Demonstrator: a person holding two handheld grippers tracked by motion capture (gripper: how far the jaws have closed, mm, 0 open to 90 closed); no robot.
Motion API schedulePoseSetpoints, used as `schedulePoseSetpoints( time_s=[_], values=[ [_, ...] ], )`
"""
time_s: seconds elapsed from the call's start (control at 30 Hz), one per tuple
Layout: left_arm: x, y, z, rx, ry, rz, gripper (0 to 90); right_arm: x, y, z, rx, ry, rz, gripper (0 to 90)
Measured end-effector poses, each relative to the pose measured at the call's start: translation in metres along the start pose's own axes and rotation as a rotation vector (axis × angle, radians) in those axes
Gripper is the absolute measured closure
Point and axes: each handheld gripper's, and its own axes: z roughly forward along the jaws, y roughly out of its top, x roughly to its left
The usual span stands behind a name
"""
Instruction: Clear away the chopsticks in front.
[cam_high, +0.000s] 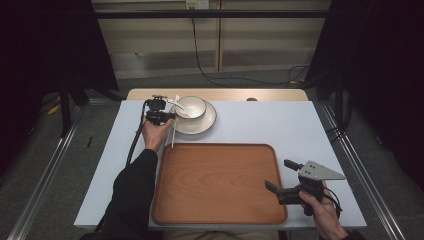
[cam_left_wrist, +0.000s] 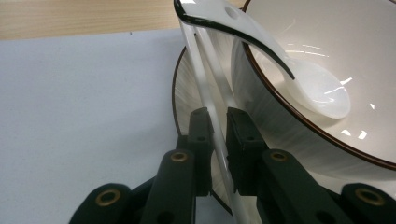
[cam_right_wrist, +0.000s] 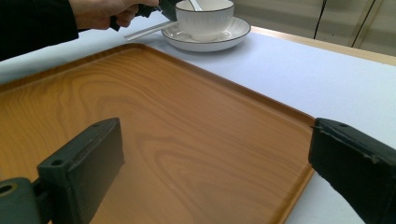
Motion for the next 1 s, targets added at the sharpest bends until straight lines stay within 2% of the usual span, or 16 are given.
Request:
schedulePoseSetpoints(
  time_s=[0.03,0.1,0.3,0.33,0.5,0.7,0.93,0.97,1.0],
  values=[
    [-0.0002,0.0008,0.0008,0.001,-0.005,-0.029,80.5,-0.0001,-0.0001,0.0002,0.000,0.001,0.000,2.9],
    [-0.0007,0.0008,0.0016,-0.001,-0.001,-0.045,81.0,-0.0002,0.0000,0.0001,-0.001,0.002,0.000,2.9],
    [0.0009,0.0019,0.0049,-0.006,-0.001,-0.057,83.7,-0.0007,0.0000,-0.0005,0.000,0.001,0.004,2.9],
    [0.0018,0.0018,0.0053,-0.009,-0.003,-0.068,84.9,-0.0007,0.0001,-0.0006,0.000,0.001,0.004,2.9],
    [0.0033,0.0024,0.0053,-0.004,-0.013,-0.077,85.1,-0.0011,0.0001,-0.0004,-0.002,-0.001,0.006,2.9],
    [0.0023,0.0014,0.0043,-0.005,-0.012,-0.106,85.3,-0.0013,0.0001,-0.0011,-0.003,-0.001,0.009,2.8],
    [0.0021,0.0008,0.0016,-0.018,-0.012,-0.096,85.3,-0.0015,0.0002,-0.0019,-0.004,-0.001,0.008,2.8],
    [0.0013,0.0008,0.0010,-0.025,-0.011,-0.106,85.3,-0.0018,0.0002,-0.0018,-0.004,-0.002,0.010,2.8],
    [0.0027,0.0010,-0.0009,-0.021,-0.019,-0.096,85.3,-0.0021,0.0002,-0.0018,-0.005,-0.003,0.011,2.8]
  ],
)
